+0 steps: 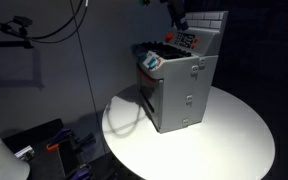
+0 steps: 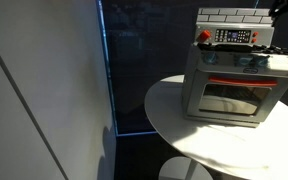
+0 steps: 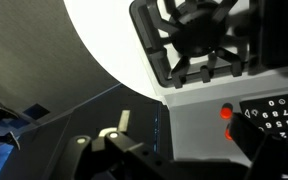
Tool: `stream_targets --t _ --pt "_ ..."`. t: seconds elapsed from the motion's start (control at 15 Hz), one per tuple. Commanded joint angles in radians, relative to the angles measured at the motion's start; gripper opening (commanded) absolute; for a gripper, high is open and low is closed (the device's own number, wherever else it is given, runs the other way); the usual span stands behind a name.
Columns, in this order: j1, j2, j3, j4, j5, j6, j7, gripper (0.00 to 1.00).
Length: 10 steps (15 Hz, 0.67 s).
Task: Push the top right button on toy stove
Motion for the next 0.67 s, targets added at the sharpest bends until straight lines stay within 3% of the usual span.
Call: stream_targets --t 0.0,0.6 --pt "0.023 0.075 -0.029 0.094 -0.008 -0.009 0.015 1.0" --pt "0.065 0.203 -0.074 0.225 0.007 -0.023 0.014 1.0"
